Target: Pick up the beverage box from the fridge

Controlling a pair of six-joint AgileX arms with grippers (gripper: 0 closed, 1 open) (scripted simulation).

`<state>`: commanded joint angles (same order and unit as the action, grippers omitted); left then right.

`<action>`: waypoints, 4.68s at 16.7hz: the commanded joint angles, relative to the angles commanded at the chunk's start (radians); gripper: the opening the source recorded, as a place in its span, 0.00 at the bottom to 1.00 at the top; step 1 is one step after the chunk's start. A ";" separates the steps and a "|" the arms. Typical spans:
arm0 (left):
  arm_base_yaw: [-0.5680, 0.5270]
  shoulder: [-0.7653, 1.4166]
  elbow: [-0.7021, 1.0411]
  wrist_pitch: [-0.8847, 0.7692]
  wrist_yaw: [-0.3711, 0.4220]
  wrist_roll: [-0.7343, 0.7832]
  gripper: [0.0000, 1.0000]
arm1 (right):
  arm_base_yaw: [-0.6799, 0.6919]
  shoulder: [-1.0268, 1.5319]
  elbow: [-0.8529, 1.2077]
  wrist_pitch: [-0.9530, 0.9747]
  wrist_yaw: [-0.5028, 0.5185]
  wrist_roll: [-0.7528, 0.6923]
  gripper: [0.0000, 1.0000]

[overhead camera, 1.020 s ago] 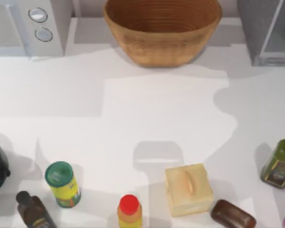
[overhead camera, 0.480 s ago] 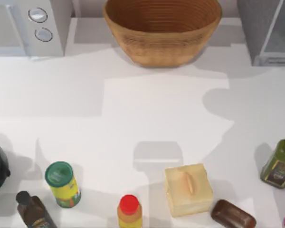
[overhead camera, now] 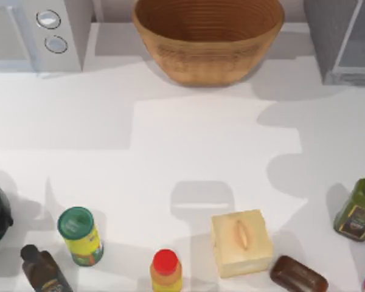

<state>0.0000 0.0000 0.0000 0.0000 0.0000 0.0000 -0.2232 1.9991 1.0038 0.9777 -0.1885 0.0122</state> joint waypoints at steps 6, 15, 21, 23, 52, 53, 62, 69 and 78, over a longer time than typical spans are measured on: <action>0.000 0.000 0.000 0.000 0.000 0.000 1.00 | -0.012 -0.080 -0.122 0.053 -0.013 0.004 0.00; 0.000 0.000 0.000 0.000 0.000 0.000 1.00 | 0.021 -0.275 -0.207 -0.054 0.010 -0.004 0.00; 0.000 0.000 0.000 0.000 0.000 0.000 1.00 | 0.077 -0.795 -0.447 -0.331 0.064 -0.010 0.00; 0.000 0.000 0.000 0.000 0.000 0.000 1.00 | 0.100 -1.014 -0.548 -0.447 0.084 -0.009 0.00; 0.000 0.000 0.000 0.000 0.000 0.000 1.00 | 0.444 -1.432 -0.608 -0.461 0.208 -0.038 0.00; 0.000 0.000 0.000 0.000 0.000 0.000 1.00 | 0.480 -1.320 -0.563 -0.388 0.210 -0.037 0.00; 0.000 0.000 0.000 0.000 0.000 0.000 1.00 | 0.806 -0.285 -0.276 0.126 0.194 0.003 0.00; 0.000 0.000 0.000 0.000 0.000 0.000 1.00 | 0.938 0.028 -0.186 0.233 0.167 0.002 0.00; 0.000 0.000 0.000 0.000 0.000 0.000 1.00 | 0.938 0.098 -0.139 0.227 0.168 0.001 0.00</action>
<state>0.0000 0.0000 0.0000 0.0000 0.0000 0.0000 0.7151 2.0971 0.8651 1.2043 -0.0204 0.0128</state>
